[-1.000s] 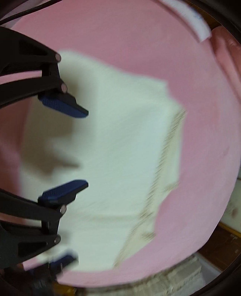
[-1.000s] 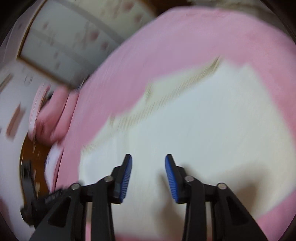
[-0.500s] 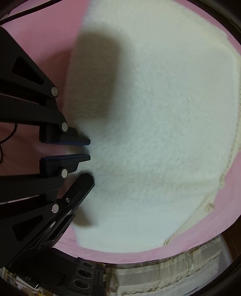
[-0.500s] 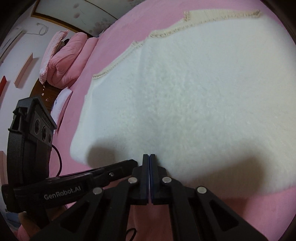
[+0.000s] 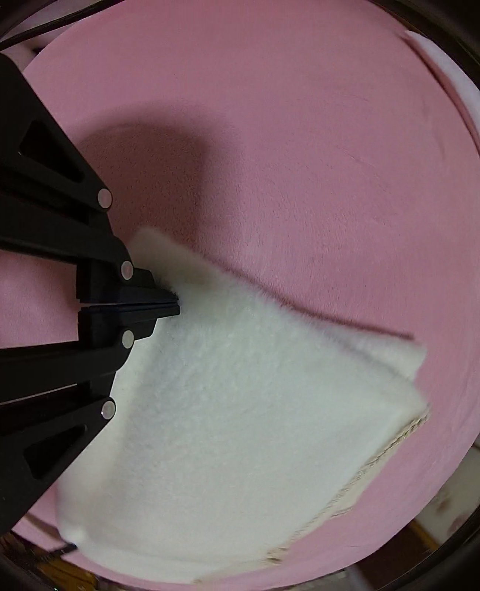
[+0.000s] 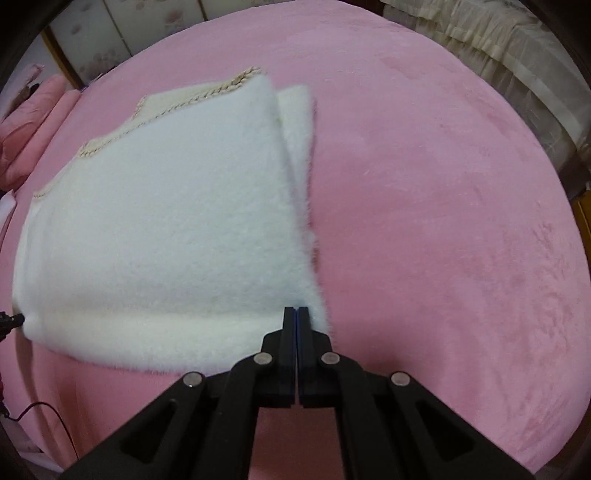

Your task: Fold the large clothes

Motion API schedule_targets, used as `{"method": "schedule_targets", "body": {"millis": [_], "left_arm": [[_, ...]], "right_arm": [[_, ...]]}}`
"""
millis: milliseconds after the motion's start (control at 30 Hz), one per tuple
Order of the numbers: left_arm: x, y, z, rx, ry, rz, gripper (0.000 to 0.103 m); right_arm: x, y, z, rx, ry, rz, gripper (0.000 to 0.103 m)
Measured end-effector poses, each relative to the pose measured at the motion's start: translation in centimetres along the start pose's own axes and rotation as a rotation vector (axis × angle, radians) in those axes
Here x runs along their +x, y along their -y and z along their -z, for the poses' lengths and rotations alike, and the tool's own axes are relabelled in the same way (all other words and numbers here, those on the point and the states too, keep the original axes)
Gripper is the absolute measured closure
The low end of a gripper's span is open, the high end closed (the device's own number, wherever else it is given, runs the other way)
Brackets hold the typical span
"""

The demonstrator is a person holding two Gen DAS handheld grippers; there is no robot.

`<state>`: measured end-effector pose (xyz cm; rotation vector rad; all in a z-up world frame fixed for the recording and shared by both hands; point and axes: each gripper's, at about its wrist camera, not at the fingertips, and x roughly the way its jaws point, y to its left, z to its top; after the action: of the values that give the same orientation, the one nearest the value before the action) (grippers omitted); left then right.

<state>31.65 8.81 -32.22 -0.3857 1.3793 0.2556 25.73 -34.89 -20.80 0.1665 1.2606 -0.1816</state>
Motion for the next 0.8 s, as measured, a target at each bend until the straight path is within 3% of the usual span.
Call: {"method": "schedule_targets", "body": {"millis": [67, 100, 167, 233, 300, 333, 433, 533, 667, 800], "left_arm": [[-1.1, 1.5, 0.9, 0.018, 0.029, -0.019, 0.102], [-1.6, 2.3, 1.4, 0.040, 0.045, -0.016, 0.100], [-2.7, 4.8, 3.0, 0.095, 0.072, 0.026, 0.097], [-3.5, 8.1, 5.5, 0.135, 0.065, 0.168, 0.094], [-2.9, 11.1, 7.7, 0.180, -0.018, 0.322, 0.094], [-2.5, 12.4, 8.6, 0.206, -0.054, 0.349, 0.094], [-1.3, 15.4, 10.1, 0.254, -0.106, 0.363, 0.094], [-0.3, 16.4, 10.4, 0.220, -0.155, 0.417, 0.094], [1.7, 16.8, 9.6, 0.215, -0.143, 0.462, 0.094], [2.3, 18.0, 6.0, 0.246, -0.108, 0.499, 0.094]], "right_arm": [[-0.7, -0.8, 0.0, -0.014, 0.022, 0.011, 0.103], [-1.5, -1.6, 0.1, -0.022, 0.053, -0.026, 0.103], [-2.5, -3.5, 0.6, 0.006, 0.077, -0.230, 0.103], [-1.6, -6.0, 1.1, 0.075, 0.002, -0.413, 0.103], [-0.2, -8.8, 1.9, 0.144, -0.083, -0.545, 0.103], [0.4, -10.5, 2.4, 0.162, -0.113, -0.612, 0.103], [1.1, -14.3, 3.1, 0.140, -0.128, -0.647, 0.103], [1.6, -16.1, 3.0, 0.131, -0.124, -0.667, 0.103], [2.3, -16.4, 1.9, 0.119, -0.109, -0.668, 0.103], [4.0, -16.2, 0.5, 0.153, -0.076, -0.671, 0.103]]}}
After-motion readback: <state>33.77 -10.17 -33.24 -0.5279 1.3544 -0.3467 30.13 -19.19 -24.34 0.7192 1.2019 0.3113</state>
